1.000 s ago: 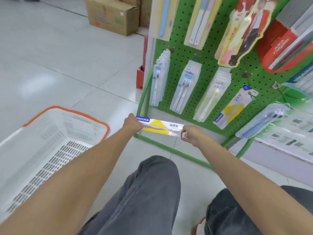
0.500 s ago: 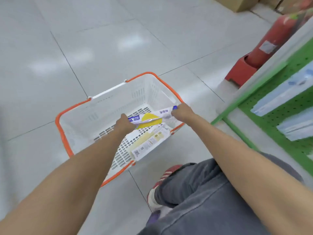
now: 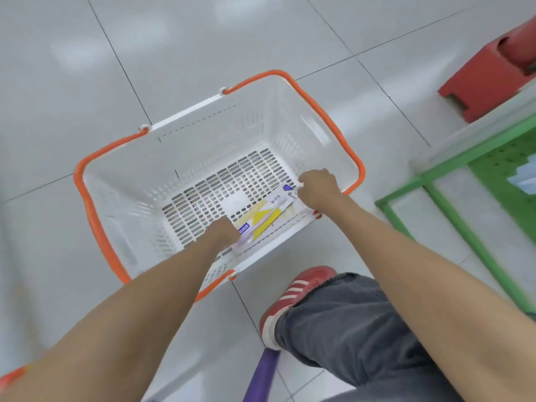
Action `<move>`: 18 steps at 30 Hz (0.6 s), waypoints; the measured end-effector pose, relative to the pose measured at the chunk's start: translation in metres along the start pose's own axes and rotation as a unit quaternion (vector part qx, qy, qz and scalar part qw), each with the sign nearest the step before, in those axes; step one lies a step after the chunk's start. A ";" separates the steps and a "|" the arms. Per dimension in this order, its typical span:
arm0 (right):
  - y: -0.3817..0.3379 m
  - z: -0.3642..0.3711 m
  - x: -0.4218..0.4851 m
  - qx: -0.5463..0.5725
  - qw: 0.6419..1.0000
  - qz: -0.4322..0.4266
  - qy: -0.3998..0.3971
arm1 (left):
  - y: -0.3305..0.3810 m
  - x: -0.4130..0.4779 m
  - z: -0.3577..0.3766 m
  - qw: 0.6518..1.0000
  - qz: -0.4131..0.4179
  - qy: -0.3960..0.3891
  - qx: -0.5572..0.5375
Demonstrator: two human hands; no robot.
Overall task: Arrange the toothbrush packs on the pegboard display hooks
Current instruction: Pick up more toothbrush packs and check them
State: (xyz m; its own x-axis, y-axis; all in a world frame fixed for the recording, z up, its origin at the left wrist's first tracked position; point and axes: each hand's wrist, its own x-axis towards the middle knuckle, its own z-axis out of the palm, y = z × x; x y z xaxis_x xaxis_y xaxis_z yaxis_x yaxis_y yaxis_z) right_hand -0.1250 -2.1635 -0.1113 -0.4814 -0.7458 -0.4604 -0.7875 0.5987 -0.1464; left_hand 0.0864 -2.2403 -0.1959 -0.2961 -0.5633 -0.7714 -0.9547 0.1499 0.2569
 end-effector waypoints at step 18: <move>0.169 -0.126 -0.275 0.208 0.902 0.157 0.343 | 0.278 -0.204 -0.001 0.924 0.352 0.132 0.071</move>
State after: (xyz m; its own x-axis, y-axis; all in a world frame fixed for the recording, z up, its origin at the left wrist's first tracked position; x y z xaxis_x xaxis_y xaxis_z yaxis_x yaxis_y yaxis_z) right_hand -0.1741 -1.8940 0.1009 -0.8933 -0.4395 0.0936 -0.4266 0.7639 -0.4842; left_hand -0.1189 -2.0844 0.0336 -0.8455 -0.4614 -0.2686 -0.5281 0.6492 0.5474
